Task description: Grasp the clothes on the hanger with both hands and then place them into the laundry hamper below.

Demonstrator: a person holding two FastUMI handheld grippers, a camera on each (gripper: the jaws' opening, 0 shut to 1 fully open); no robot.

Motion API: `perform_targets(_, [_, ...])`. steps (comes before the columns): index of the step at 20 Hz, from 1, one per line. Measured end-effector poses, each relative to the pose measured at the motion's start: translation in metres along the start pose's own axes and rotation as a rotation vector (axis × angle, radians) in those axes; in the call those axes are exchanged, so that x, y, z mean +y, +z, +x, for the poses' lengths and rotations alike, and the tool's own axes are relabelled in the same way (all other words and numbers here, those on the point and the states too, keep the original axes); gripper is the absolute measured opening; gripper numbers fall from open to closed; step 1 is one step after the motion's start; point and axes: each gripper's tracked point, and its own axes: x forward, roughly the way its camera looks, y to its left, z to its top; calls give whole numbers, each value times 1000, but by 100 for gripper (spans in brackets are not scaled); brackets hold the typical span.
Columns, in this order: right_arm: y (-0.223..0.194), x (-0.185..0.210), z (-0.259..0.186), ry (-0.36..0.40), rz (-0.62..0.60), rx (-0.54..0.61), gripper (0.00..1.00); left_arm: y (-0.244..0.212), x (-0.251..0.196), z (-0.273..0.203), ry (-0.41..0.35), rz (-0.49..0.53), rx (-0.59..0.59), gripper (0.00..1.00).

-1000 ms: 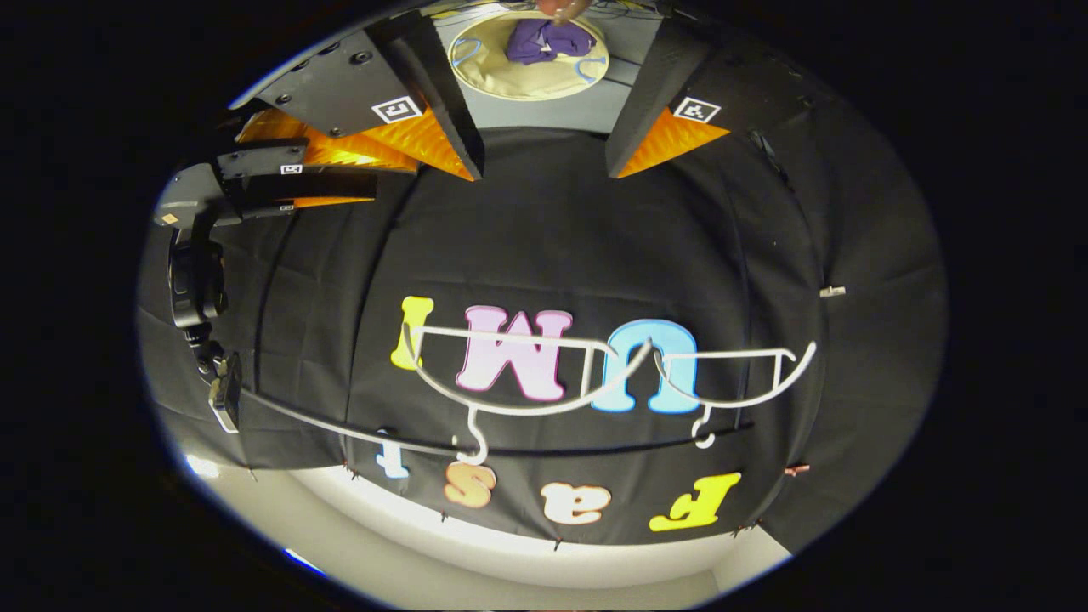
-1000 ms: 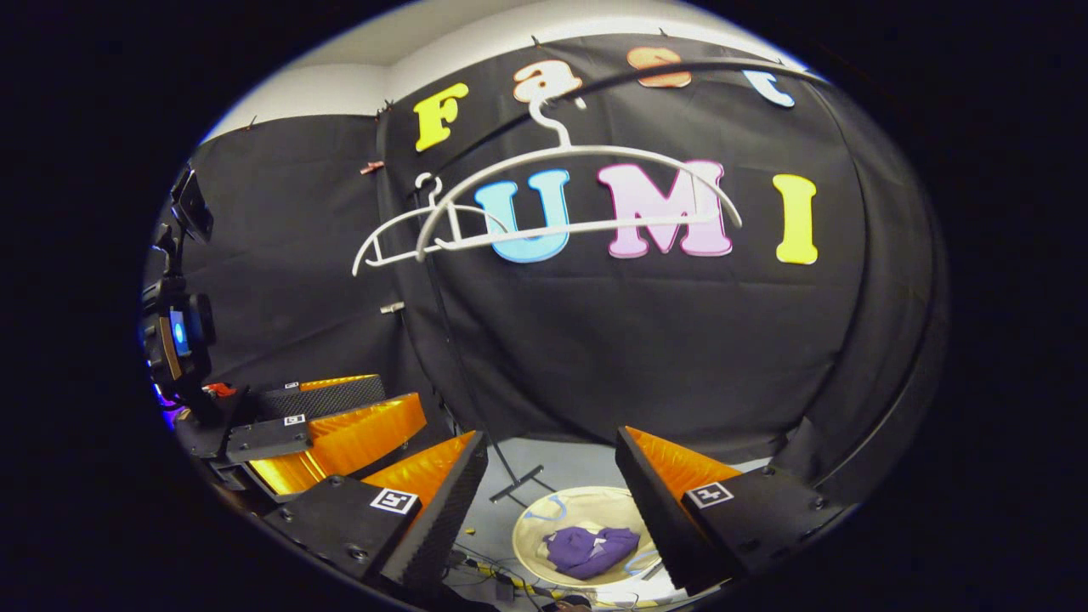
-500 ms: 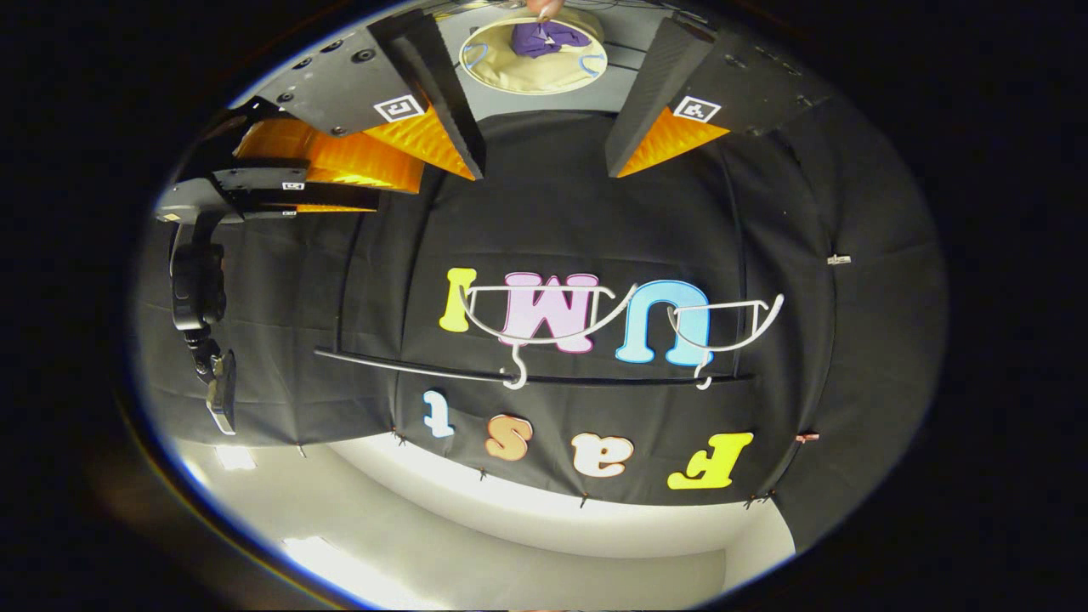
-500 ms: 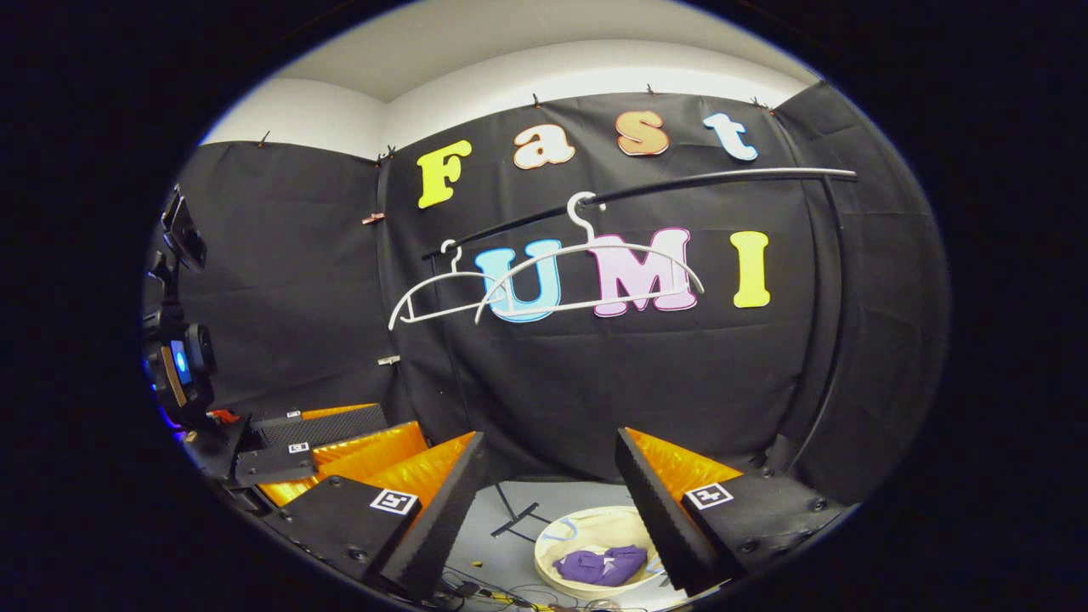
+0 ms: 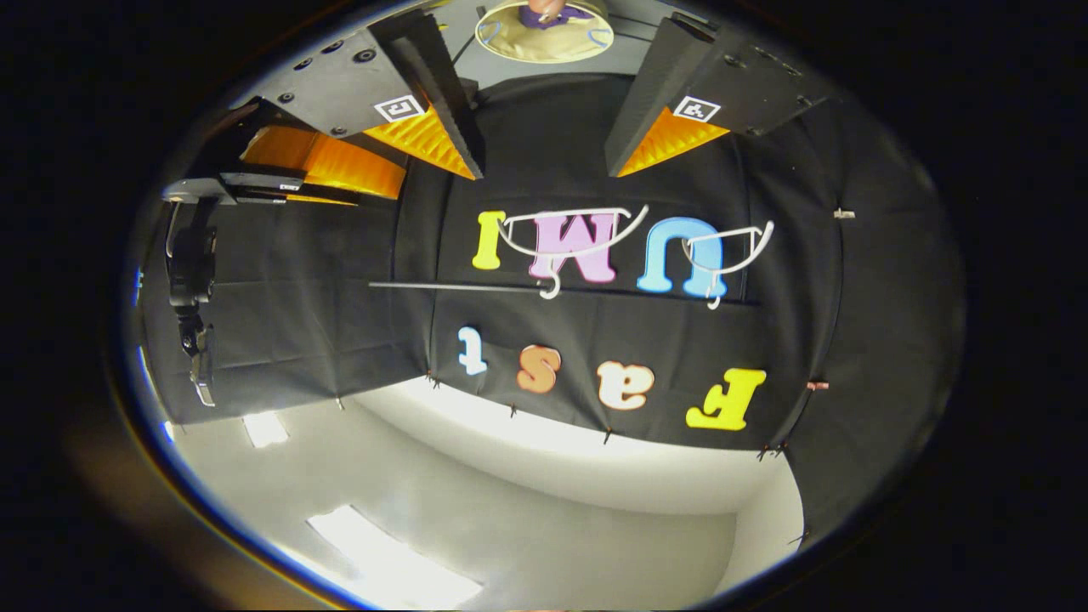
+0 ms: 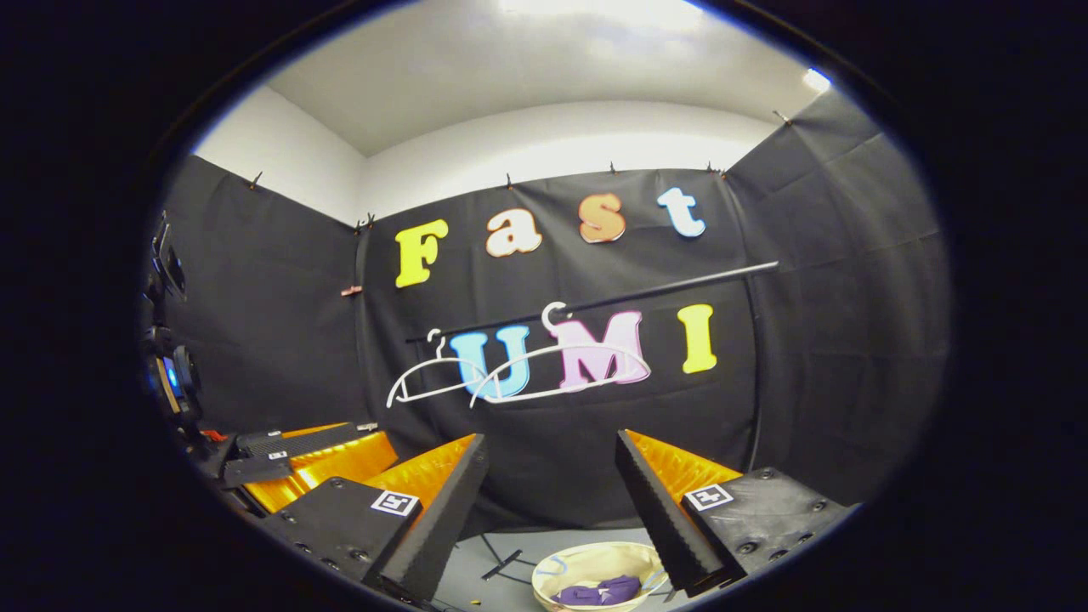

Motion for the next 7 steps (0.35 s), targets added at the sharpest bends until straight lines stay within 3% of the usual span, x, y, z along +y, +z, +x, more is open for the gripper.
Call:
perform_targets(3, [31,-10,-8,-25,-49,-108,100,14,-11,0,6,-6,-36,86])
perform_targets(6, [47,-19,-10,-25,-82,-157,97,19,-22,1,31,-4,-43,90])
perform_targets(7, [47,-21,-10,-21,-83,-154,91,18,-29,4,33,-9,-40,90])
